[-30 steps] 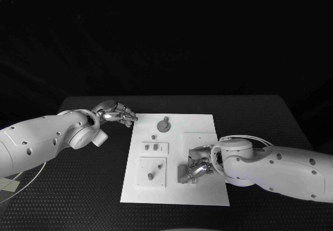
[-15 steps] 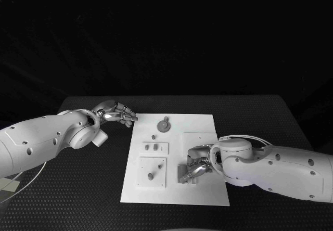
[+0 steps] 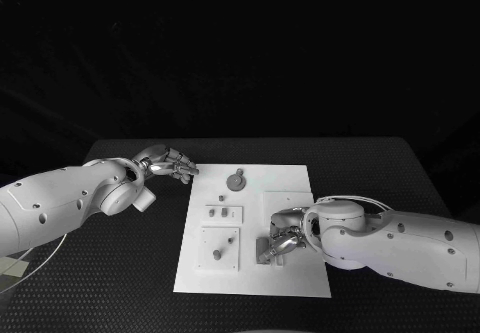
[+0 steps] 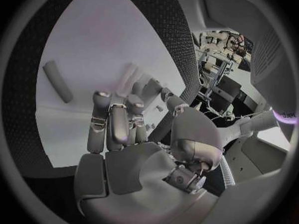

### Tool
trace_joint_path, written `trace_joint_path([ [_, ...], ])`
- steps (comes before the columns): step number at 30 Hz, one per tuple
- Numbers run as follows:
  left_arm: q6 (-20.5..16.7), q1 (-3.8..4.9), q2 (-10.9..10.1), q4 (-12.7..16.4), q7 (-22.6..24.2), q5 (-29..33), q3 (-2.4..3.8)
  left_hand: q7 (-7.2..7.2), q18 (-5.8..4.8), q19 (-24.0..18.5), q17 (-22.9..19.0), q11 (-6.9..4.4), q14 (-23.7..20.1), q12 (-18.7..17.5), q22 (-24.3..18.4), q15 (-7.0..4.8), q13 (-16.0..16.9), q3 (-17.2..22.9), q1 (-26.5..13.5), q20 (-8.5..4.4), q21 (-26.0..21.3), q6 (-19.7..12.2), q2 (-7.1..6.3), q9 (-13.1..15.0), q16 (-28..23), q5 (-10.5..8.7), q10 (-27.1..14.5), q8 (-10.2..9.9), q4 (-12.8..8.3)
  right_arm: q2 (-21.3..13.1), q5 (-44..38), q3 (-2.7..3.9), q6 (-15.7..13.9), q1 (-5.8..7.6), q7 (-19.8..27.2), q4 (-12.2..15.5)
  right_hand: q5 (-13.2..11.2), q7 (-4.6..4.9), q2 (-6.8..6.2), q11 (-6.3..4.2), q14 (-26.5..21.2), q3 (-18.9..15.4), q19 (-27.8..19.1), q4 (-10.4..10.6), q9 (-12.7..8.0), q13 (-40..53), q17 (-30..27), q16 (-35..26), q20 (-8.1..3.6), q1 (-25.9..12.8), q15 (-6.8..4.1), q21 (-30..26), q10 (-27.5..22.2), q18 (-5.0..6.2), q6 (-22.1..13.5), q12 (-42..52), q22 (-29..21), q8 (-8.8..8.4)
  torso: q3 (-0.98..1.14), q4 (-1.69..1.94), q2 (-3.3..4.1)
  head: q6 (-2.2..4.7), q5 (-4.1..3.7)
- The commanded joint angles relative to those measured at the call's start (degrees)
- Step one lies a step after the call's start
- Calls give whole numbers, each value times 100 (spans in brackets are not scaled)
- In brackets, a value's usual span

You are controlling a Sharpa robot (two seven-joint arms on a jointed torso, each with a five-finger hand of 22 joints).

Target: Assemble the parts on the task board

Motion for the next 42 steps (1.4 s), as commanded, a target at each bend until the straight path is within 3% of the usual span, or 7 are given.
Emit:
trace_joint_path([
  [1, 64, 7, 3, 13, 38, 8, 2, -18, 107, -28, 8, 12, 34, 7, -7, 19, -8, -4, -50, 4, 9, -12, 27, -9, -23, -22, 16, 32, 26, -16, -218, -13, -160, -15, -48, -26, 20, 57, 76, 1, -6, -7, -21, -25, 2, 6, 9, -11, -18, -5, -38, 12, -14, 69, -1, -20, 100, -14, -1, 2, 1, 5, 2],
  [18, 67, 7, 0, 11, 36, 8, 2, -18, 108, -29, 14, 12, 35, 6, -8, 19, -11, -6, -49, 2, 9, -13, 29, -10, -28, -22, 16, 33, 26, -65, -314, -12, -295, -15, -23, 0, 20, 56, 66, 0, -15, -20, -18, -46, 0, 7, -5, -17, -21, -24, -40, 12, -14, 69, -1, -22, 99, -16, 0, -1, 0, 11, 2],
  [24, 78, 7, -1, 5, 27, 8, 2, -18, 108, -29, 16, 12, 35, 6, -8, 19, -11, -7, -49, 3, 8, -14, 28, -11, -31, -22, 16, 34, 27, -244, -55, -5, -671, -14, 26, 101, 21, 59, 23, 2, -22, -21, -19, -53, -4, 4, -16, -24, -24, -39, -42, 7, -16, 69, -15, -29, 96, -25, 0, -1, 1, 28, -12],
  [31, 72, 7, 4, 0, 25, 8, 2, -18, 107, -30, 18, 12, 35, 6, -8, 19, -12, -8, -50, 3, 8, -14, 28, -12, -32, -22, 16, 34, 28, -443, 417, 275, -965, 23, 77, 89, 20, 215, -34, 146, 34, 40, 24, -129, -78, 12, 64, 15, -41, 24, 76, 13, 14, 69, -486, -7, 94, -262, -1, -4, -2, 41, -20],
  [34, 76, 7, -2, 0, 23, 8, 2, -18, 107, -30, 19, 12, 35, 6, -8, 19, -13, -8, -50, 3, 8, -14, 29, -12, -33, -22, 16, 34, 28, -524, 656, 368, -632, 143, 38, -23, 20, 244, -21, 174, 31, 60, 28, -201, -81, 18, 57, 16, -41, 90, 103, 17, 15, 69, -562, 4, 97, -292, -1, -1, -2, 47, -22],
  [37, 72, 7, 4, -7, 23, 8, 2, -18, 107, -30, 20, 12, 35, 6, -8, 19, -13, -9, -50, 3, 8, -15, 28, -12, -34, -22, 16, 34, 28, -555, 775, 392, -308, 264, 37, -149, 21, 301, 94, 232, -24, 71, -4, -368, -91, 12, -44, -31, -19, 210, 161, 5, 0, 69, -694, -4, 100, -348, 0, -7, -2, 53, -23],
  [42, 68, 7, 13, -5, 27, 8, 2, -18, 107, -30, 21, 12, 36, 6, -8, 19, -13, -11, -51, 3, 8, -15, 26, -13, -35, -22, 17, 34, 28, -586, 405, 449, 677, 405, 4, -415, 18, 335, 193, 270, -75, 67, -42, -649, -73, -14, -147, -89, 27, 440, 206, -13, -36, 64, -725, -37, 97, -340, 2, 0, 0, 52, -39],
])
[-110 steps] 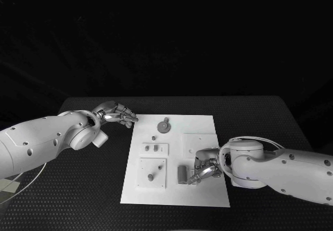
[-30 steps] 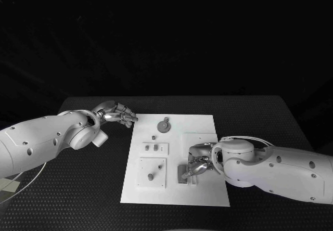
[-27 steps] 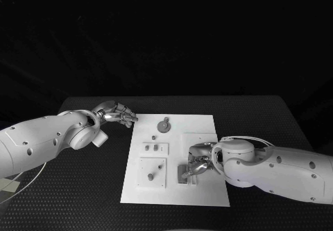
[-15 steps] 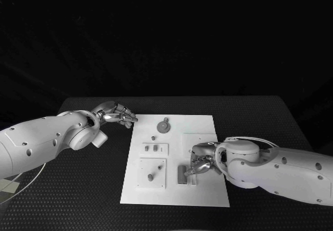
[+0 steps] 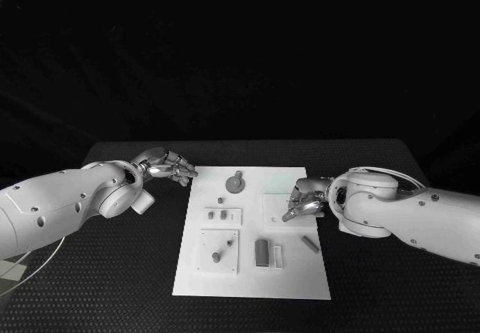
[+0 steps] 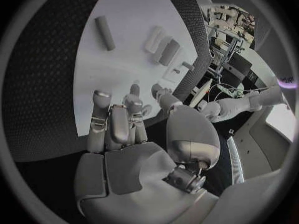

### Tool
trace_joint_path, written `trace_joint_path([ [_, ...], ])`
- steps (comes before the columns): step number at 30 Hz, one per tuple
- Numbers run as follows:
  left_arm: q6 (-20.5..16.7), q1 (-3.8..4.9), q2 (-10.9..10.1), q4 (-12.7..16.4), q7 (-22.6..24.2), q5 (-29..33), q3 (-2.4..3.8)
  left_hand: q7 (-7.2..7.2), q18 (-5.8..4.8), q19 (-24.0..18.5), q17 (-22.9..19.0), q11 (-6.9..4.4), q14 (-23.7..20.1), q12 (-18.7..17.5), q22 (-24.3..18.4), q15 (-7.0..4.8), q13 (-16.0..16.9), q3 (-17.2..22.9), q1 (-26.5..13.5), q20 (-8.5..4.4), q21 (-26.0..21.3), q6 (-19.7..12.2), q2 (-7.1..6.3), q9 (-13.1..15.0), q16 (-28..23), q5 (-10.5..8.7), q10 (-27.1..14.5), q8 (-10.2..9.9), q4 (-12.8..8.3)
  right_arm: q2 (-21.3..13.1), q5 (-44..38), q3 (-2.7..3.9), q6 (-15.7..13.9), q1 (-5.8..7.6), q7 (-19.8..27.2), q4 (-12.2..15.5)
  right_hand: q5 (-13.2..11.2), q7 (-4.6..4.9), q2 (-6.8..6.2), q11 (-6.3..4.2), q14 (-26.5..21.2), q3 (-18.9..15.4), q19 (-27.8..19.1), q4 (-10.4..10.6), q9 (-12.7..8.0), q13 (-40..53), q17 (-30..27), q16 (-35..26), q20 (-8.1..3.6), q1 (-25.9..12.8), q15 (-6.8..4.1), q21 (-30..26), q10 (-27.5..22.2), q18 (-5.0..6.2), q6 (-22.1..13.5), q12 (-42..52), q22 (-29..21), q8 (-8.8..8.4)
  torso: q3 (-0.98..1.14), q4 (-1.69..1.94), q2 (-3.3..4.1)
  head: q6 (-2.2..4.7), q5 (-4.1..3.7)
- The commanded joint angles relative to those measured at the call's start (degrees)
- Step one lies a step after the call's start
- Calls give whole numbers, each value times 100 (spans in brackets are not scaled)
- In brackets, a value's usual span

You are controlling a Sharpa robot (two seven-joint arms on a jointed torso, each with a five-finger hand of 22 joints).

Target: Assemble the parts on the task board

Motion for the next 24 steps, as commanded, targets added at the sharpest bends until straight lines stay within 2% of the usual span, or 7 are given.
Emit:
trace_joint_path([
  [1, 59, 7, 10, 12, 36, 8, 2, -18, 55, -30, 8, 12, 36, 6, -9, 19, -10, -11, -51, 3, 8, -15, 25, -9, -35, -22, 17, 34, 29, -18, -404, -4, 1397, 40, -4, -130, 16, 212, 1, 32, -25, -19, -51, -76, 24, -20, -27, -33, 19, 66, 35, -19, -30, 64, -207, -43, 95, 14, 2, 6, 0, 2, -15],
  [3, 59, 7, 5, 8, 32, 8, 2, -18, 55, -30, 9, 12, 36, 6, -9, 19, -10, -12, -52, 3, 8, -15, 24, -9, -36, -22, 17, 34, 29, -23, -898, -4, 1847, 44, 60, -189, 16, 205, -42, 26, 6, -55, -47, -40, 36, -26, 22, -15, 40, 0, 32, -21, -28, 63, -174, -44, 94, 38, 3, 3, 1, 4, -16],
  [5, 61, 7, -1, 10, 29, 8, 2, -18, 55, -30, 9, 12, 36, 6, -9, 19, -10, -13, -53, 3, 8, -15, 23, -9, -36, -22, 17, 34, 30, -35, -1046, -5, 2014, 45, 80, -200, 17, 198, -78, 19, 28, -50, -39, 15, 39, -28, 57, 1, 48, -33, 26, -21, -24, 67, -165, -41, 93, 46, 3, -3, 0, -4, -11],
  [12, 64, 7, 7, 7, 29, 8, 2, -17, 55, -29, 12, 12, 37, 7, -8, 19, -11, -14, -55, 3, 9, -16, 24, -10, -38, -22, 17, 34, 32, -170, -1065, -9, 2135, 45, -29, -99, 17, 180, -179, 1, 61, 6, -25, 257, 53, -32, 112, 34, 61, -134, 13, -14, -9, 67, -126, -23, 98, 77, 8, -3, 1, -6, -17],
  [15, 58, 7, -6, 11, 19, 8, 2, -17, 55, -28, 13, 12, 38, 7, -8, 19, -11, -14, -55, 3, 9, -16, 25, -11, -39, -22, 18, 34, 33, -244, -1194, -21, 2136, 44, -55, 26, 16, 175, -190, -3, 60, -3, -32, 501, 52, -35, 118, 37, 69, -342, 8, -20, -15, 67, -122, -23, 96, 79, 8, 2, 1, -20, -8],
  [21, 56, 6, -2, 6, 22, 8, 1, -17, 55, -27, 15, 12, 40, 7, -8, 18, -12, -13, -59, 3, 10, -16, 32, -11, -40, -22, 19, 35, 39, -286, -1256, -116, 2073, 38, -79, 106, 18, 167, -276, -13, 57, 28, -40, 646, 53, -33, 129, 44, 48, -434, -4, -15, -27, 67, -123, -18, 103, 83, 10, -9, 0, -15, -25],
  [24, 64, 6, 7, 5, 23, 8, 1, -17, 55, -27, 16, 12, 40, 7, -8, 18, -13, -13, -60, 3, 10, -16, 33, -11, -41, -22, 19, 35, 40, -266, -1320, -147, 2047, 25, -66, 119, 18, 166, -314, -14, 50, 55, -41, 698, 54, -33, 120, 41, 40, -445, -7, -13, -30, 67, -126, -17, 105, 83, 9, 0, -1, -14, -28],
])
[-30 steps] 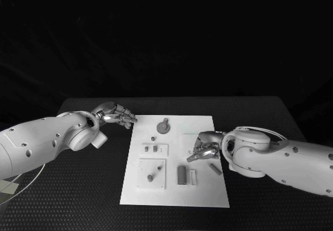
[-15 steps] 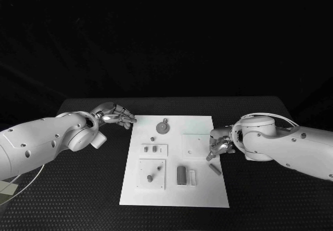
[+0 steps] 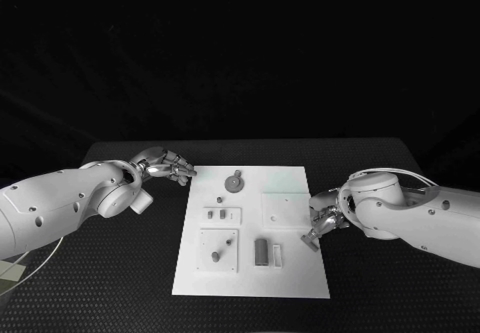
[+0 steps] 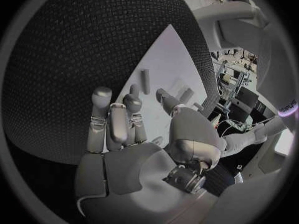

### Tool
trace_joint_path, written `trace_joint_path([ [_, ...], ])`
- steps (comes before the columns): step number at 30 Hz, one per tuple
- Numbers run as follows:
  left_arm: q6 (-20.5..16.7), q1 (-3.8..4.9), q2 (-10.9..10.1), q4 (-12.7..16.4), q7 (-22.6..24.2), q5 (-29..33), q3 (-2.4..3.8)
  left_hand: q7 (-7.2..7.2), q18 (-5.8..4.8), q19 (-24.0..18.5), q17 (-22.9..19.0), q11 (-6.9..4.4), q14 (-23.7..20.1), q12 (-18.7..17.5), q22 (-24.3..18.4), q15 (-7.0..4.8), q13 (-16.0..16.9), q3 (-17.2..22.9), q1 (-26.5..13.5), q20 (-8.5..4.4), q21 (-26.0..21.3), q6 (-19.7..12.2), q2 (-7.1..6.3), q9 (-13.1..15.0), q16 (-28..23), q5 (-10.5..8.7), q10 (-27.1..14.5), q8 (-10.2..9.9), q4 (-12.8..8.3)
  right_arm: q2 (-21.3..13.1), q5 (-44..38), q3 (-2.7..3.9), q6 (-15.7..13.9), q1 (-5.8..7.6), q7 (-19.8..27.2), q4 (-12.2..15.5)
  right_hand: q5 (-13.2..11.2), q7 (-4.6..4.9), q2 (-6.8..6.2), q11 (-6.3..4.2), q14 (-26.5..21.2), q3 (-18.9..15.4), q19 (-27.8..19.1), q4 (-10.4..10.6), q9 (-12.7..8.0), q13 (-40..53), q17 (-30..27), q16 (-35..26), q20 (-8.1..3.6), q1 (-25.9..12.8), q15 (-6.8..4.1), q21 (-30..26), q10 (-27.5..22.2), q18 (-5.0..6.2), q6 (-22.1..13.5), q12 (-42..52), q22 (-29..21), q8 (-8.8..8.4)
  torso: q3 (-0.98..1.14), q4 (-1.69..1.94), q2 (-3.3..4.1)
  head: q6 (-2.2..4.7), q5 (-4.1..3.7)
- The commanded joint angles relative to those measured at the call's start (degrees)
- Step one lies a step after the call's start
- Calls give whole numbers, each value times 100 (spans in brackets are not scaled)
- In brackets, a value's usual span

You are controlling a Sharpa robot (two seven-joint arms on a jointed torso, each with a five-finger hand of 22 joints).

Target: Assemble the parts on the task board

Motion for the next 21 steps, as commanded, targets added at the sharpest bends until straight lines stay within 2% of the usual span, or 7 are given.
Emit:
trace_joint_path([
  [1, 63, 6, 15, 10, 34, 8, 2, -17, 58, -27, 5, 12, 40, 7, -8, 18, -8, 2, -34, 2, 10, -16, 8, -7, -20, -21, 19, 35, 26, 20, -252, -15, 128, -23, -19, 30, 18, 95, -32, -35, 20, -2, -19, 49, 7, -2, 2, 26, 18, -18, -14, -12, -10, 95, -82, 7, 105, 26, 3, 4, -1, 4, -5],
  [7, 53, 6, 12, 0, 40, 8, 2, -17, 58, -26, 6, 12, 40, 7, -8, 18, -9, 2, -35, 2, 10, -16, 11, -8, -22, -22, 19, 36, 28, 77, -340, -42, 76, -85, -15, 26, 18, 94, -32, -36, 22, 12, -18, 66, 8, -2, 7, 28, 14, -13, -15, -10, -10, 95, -80, 8, 106, 28, 1, 12, 4, 0, -8],
  [10, 61, 6, 13, 3, 39, 8, 1, -17, 58, -27, 7, 12, 40, 7, -8, 18, -9, 1, -35, 2, 10, -16, 10, -8, -23, -22, 19, 36, 28, 108, -621, -86, -91, -122, -81, 21, 18, 93, -19, -37, 19, 25, -18, 71, 10, -1, 2, 27, 11, 2, -16, -7, -10, 95, -78, 10, 107, 30, -2, 13, 4, -1, -8],
  [21, 58, 6, 3, 7, 31, 8, 0, -17, 58, -29, 11, 12, 40, 6, -9, 19, -11, -1, -37, 2, 8, -19, 9, -10, -27, -22, 17, 35, 30, 243, -829, -178, -161, -274, -83, 0, 18, 92, 132, -37, 15, -7, -29, -34, 10, 1, -1, 31, 11, 101, -14, 19, -12, 95, -71, 20, 117, 37, -9, 15, 2, -4, 0],
])
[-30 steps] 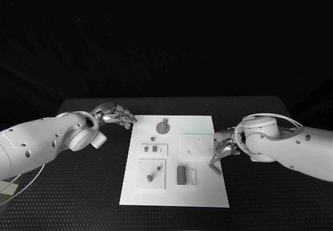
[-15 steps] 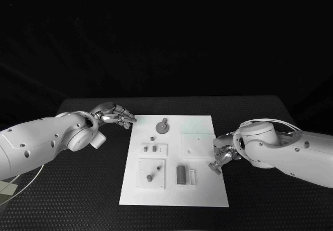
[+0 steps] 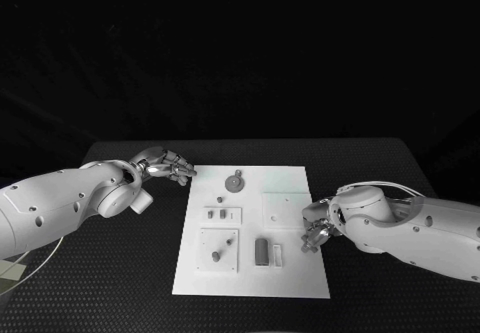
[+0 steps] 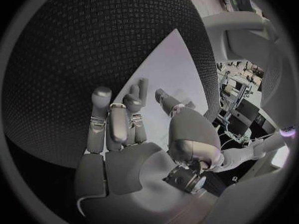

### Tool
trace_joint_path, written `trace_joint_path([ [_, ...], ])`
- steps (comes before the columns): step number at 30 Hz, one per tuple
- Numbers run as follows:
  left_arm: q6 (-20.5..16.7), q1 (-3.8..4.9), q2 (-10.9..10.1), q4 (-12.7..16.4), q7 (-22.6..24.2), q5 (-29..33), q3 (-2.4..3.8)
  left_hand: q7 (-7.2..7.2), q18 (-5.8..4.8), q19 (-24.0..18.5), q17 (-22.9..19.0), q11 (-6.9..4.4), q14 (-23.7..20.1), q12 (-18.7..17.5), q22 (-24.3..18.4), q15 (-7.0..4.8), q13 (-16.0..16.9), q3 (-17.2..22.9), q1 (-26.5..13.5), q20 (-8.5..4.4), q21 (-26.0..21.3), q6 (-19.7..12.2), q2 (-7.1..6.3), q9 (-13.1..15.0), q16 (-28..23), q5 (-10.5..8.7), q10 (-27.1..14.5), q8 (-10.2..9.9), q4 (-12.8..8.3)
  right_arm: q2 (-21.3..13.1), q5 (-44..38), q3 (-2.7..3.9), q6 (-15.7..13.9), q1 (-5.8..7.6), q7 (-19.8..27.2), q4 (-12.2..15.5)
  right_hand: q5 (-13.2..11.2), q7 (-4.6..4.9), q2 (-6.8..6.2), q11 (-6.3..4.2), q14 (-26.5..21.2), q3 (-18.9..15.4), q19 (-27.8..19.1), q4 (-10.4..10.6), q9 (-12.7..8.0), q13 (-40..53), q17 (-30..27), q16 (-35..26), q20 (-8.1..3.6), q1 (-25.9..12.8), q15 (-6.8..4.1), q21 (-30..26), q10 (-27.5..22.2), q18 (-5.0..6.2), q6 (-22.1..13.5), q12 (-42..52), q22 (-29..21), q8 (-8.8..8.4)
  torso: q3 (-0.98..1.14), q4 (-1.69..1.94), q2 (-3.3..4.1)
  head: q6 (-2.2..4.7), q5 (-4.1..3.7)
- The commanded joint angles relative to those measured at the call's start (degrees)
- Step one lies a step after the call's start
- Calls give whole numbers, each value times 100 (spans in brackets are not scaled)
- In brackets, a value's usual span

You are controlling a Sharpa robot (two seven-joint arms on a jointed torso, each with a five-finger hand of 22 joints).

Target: Assemble the parts on the task board

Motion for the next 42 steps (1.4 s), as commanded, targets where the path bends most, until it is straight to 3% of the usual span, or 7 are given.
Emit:
trace_joint_path([
  [1, 56, 6, 1, 13, 33, 8, 2, -16, 94, -29, 6, 13, 39, 6, -9, 18, -7, -1, -37, 2, 8, -20, 9, -7, -26, -22, 17, 35, 31, 30, -306, -14, -69, -58, -31, -33, 18, 76, 76, -36, 12, -5, -33, -83, -24, -1, -10, 29, 12, 35, -14, 23, -13, 97, -54, 20, 117, 24, -4, 1, 1, -3, 3],
  [10, 56, 6, -5, 19, 32, 8, 2, -15, 94, -29, 9, 13, 39, 5, -9, 19, -8, -2, -39, 2, 8, -22, 10, -8, -29, -22, 16, 35, 33, 113, -462, -68, -160, -135, -110, -105, 18, 80, 481, -31, -12, -102, -74, -471, -35, -13, -49, 12, 38, 194, -3, 43, -17, 97, -44, 19, 115, 28, -2, 1, 1, -6, 11],
  [15, 57, 6, -10, 20, 30, 8, 2, -15, 94, -30, 10, 13, 39, 5, -9, 19, -9, -2, -39, 2, 8, -23, 12, -9, -30, -22, 16, 35, 34, 102, -467, -72, -155, -145, -118, -115, 18, 80, 818, -31, -18, -60, -83, -866, -40, -23, -65, 5, 52, 462, -1, 62, -13, 96, -28, 18, 113, 35, -1, -2, 1, -12, 12],
  [18, 55, 6, -10, 24, 31, 8, 2, -15, 94, -30, 11, 13, 40, 5, -10, 19, -9, -2, -39, 2, 8, -23, 13, -9, -31, -22, 16, 35, 35, 92, -367, -73, -172, -145, -78, -130, 18, 82, 1136, -28, -22, -20, -93, -1109, -49, -30, -76, 1, 64, 615, 4, 67, -14, 96, -27, 17, 111, 33, -2, -4, 0, -10, 15],
  [23, 51, 6, -13, 24, 29, 8, 2, -15, 94, -30, 12, 13, 40, 5, -10, 19, -10, -2, -39, 2, 8, -24, 14, -9, -32, -22, 16, 35, 35, 77, 159, -73, -235, -145, 7, -164, 20, 81, 1288, -26, -36, 68, -116, -1167, -59, -32, -94, -5, 60, 825, 5, 71, -20, 97, -46, 16, 116, 22, 1, -2, 0, 6, 16],
  [28, 48, 6, -14, 25, 27, 8, 2, -15, 94, -30, 14, 13, 40, 5, -10, 19, -10, -2, -38, 2, 8, -25, 14, -10, -34, -22, 15, 35, 36, 52, 832, -72, -649, -145, 32, -206, 18, 87, 1315, -23, -38, 61, -131, -1166, -64, -31, -90, -1, 77, 932, 13, 87, -22, 97, -38, 21, 121, 25, -1, -3, 1, 1, 9],
  [42, 52, 6, -15, 28, 21, 5, 1, -15, 95, -31, 18, 13, 40, 5, -10, 18, -12, -1, -30, 1, 8, -26, 11, -11, -38, -22, 16, 35, 31, -133, 1915, -72, -2595, -144, 129, 9, 18, 60, 1260, -48, -51, -10, -137, -1163, -61, -40, -126, -17, 98, 1005, 4, 104, -3, 97, 63, 27, 113, 74, -5, -4, 0, -5, 4],
])
